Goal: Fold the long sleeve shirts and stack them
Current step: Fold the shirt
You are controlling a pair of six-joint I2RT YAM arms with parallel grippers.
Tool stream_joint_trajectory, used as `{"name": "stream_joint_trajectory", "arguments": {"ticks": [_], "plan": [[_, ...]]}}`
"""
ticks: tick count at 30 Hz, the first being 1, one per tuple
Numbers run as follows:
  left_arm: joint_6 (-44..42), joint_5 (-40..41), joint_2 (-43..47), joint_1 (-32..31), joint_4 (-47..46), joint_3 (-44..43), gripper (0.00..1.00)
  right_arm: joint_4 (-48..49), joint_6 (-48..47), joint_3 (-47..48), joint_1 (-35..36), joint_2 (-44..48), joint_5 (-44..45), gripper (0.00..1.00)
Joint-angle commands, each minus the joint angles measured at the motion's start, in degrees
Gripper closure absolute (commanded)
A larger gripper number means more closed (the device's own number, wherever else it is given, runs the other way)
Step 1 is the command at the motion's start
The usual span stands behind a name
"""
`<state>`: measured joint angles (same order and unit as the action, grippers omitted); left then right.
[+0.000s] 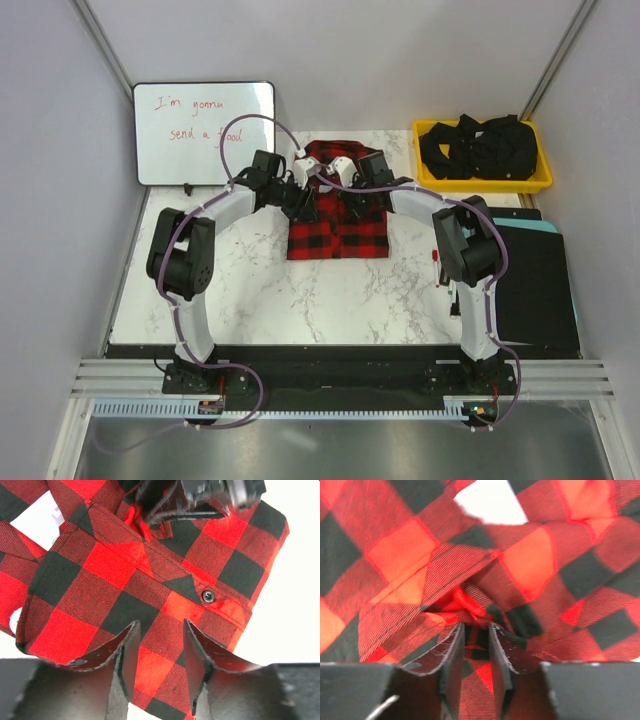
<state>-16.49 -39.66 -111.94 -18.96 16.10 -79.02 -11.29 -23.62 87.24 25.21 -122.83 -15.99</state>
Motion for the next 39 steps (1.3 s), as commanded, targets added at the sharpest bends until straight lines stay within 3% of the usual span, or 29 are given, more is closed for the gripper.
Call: {"name": "stream_joint_trajectory", "arguments": {"ticks": [1, 4, 10, 15, 19, 26, 33, 39], "plan": [[6.46, -1.91, 0.41, 0.85, -2.91, -1.92, 0.51, 1.71, 5.95, 5.48, -0.51, 0.22, 3.42, 0.66], [11.54, -0.42, -0.12, 1.29, -3.88, -1.92, 0.52, 0.75, 10.24, 8.64, -1.13, -0.39, 4.56, 0.66], [15.96, 1.34, -4.5, 1.56, 1.29, -7.01, 0.55, -8.47, 13.25, 11.9, -3.76, 1.17, -2.29, 0.64], [20.71, 3.45, -10.13, 1.47, 9.73, -13.69, 0.57, -17.61, 15.44, 9.45, -5.35, 3.64, -10.45, 0.65], [22.46, 3.71, -12.33, 1.56, 13.07, -13.79, 0.57, -21.49, 19.73, 3.12, -5.35, 4.44, -18.1, 0.64], [24.58, 1.79, -11.02, 1.47, 14.93, -5.11, 0.57, -24.66, 20.63, -6.54, -5.79, 2.41, -18.29, 0.65], [22.74, -0.94, -3.12, 0.86, 14.06, 6.76, 0.57, -23.78, 21.24, -16.39, -5.79, 12.23, -21.1, 0.64], [22.2, -1.91, 3.22, 0.06, 11.68, 12.23, 0.55, -12.02, 29.31, -23.26, -4.91, 18.76, -19.45, 0.64]]}}
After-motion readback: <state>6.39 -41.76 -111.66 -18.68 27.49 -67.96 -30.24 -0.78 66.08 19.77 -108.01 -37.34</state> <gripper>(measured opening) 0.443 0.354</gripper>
